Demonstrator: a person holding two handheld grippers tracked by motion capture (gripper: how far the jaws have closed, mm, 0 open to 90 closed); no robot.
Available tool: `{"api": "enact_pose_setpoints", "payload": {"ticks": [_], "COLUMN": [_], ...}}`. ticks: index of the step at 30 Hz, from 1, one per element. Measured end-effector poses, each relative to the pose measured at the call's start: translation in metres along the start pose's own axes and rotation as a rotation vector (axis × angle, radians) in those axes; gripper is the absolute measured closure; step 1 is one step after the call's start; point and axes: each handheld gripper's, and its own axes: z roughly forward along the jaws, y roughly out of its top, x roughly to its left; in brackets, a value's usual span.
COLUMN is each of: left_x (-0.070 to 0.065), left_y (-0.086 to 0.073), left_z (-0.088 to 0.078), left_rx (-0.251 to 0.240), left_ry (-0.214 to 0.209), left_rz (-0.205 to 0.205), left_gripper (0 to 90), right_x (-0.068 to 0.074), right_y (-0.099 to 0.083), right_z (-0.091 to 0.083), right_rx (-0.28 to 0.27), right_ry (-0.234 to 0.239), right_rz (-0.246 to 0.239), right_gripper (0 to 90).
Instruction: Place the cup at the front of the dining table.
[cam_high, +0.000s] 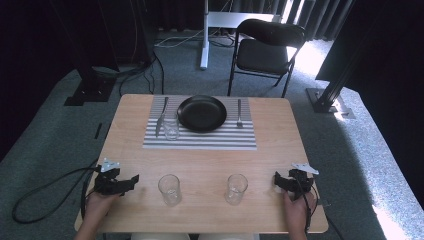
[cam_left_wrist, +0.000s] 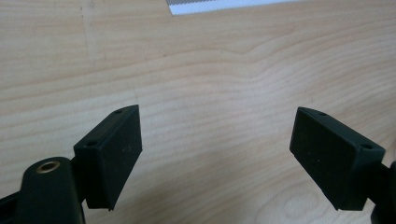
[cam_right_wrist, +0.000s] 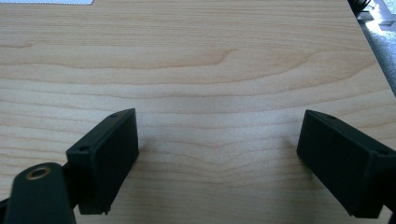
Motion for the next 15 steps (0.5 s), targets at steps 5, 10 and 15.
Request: {"api": "enact_pose_setpoints", "payload": {"ticks": [5,10,15], "left_x": [0.001,0.006,0.009], "left_y": [-0.007,-0.015,-0.024], "left_z": [-0.004,-0.010,-0.016], "left_rx": [0.000,0.014,-0.021], "left_ry": [0.035,0.090,0.117], "left_rz": [-0.003,-0.037,-0.086], "left_gripper": [17.5,17.5,17.4], "right_x": [0.000,0.000,0.000], "right_y": [0.000,0.000,0.000], "right_z": [0.000,0.000,0.000], "right_rx": [0.000,0.000,0.000], "right_ry": [0.000,0.000,0.000], "right_rz": [-0.001,0.000,0.000], "right_gripper": [12.1,12.1,12.1]}}
